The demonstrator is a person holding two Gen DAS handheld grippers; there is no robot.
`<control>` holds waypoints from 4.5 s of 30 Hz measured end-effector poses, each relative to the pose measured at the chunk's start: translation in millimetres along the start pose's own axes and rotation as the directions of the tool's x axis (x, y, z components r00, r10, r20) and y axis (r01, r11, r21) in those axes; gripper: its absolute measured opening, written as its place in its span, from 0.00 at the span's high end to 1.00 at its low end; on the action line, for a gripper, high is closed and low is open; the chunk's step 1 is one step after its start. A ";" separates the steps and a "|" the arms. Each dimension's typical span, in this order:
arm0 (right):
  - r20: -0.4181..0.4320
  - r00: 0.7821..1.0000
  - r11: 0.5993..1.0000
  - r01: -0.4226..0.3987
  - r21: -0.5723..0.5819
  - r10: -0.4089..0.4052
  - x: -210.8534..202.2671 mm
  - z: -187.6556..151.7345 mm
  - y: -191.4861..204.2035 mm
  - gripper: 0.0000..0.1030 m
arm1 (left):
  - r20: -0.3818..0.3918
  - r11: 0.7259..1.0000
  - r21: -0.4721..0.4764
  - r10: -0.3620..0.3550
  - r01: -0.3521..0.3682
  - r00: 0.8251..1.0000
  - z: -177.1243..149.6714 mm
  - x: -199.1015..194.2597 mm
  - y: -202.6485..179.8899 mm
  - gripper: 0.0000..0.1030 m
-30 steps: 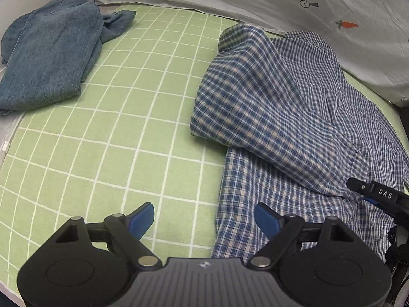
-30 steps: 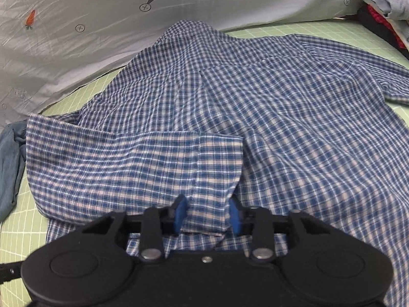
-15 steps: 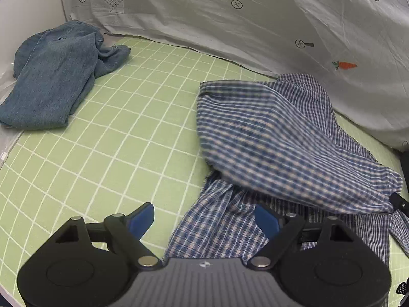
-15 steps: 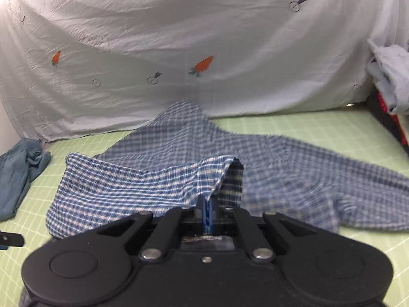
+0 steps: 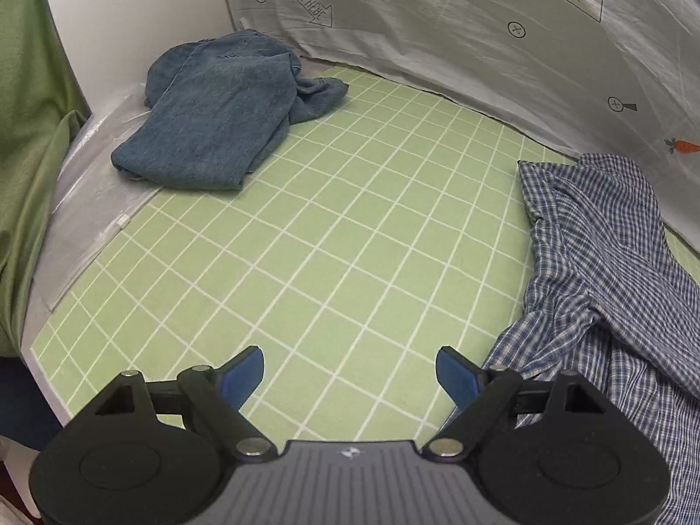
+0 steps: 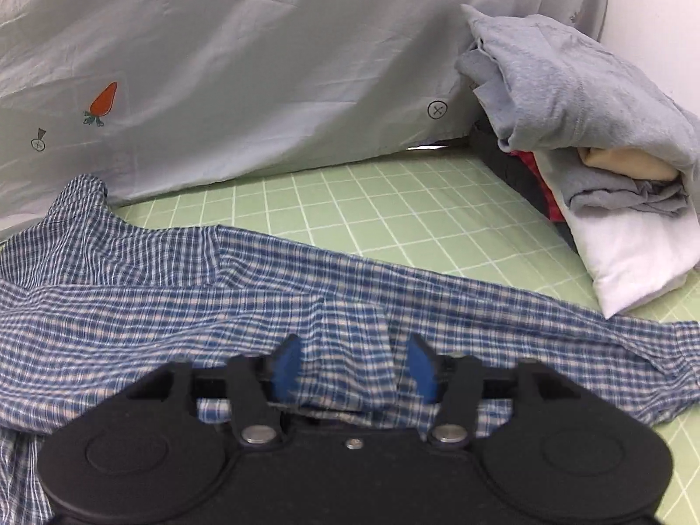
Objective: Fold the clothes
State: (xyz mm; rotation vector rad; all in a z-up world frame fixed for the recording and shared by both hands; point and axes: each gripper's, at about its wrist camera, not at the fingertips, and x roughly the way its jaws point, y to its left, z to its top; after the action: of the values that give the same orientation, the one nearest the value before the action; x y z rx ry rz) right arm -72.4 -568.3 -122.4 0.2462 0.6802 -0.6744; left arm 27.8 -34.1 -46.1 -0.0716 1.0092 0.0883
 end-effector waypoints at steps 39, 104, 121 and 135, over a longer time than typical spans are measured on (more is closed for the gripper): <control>-0.169 0.972 0.982 -0.175 -0.077 0.160 -246.5 -218.2 381.0 0.47 | -0.113 0.890 0.306 -0.319 0.339 0.941 -10.4 20.2 234.0 0.12; -0.195 0.980 0.994 -0.044 -0.099 0.024 -176.7 -142.3 88.8 0.20 | -0.146 0.900 0.275 -0.308 0.338 0.940 -41.2 11.0 -19.8 0.11; -0.065 0.998 0.964 0.005 0.267 0.012 -35.3 -14.6 -33.5 0.17 | -0.084 0.965 0.158 -0.196 0.207 0.977 60.4 94.2 -85.2 0.11; -0.196 0.979 0.966 0.106 0.237 -0.059 70.8 19.8 -27.7 0.15 | -0.063 0.937 0.173 -0.296 0.302 0.953 160.6 181.1 -166.5 0.13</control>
State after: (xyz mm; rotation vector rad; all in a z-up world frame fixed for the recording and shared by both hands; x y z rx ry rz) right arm -39.6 -632.6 -153.4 0.5191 0.7905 -0.8241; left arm 276.6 -176.1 -111.2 -0.0604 1.0279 -0.2842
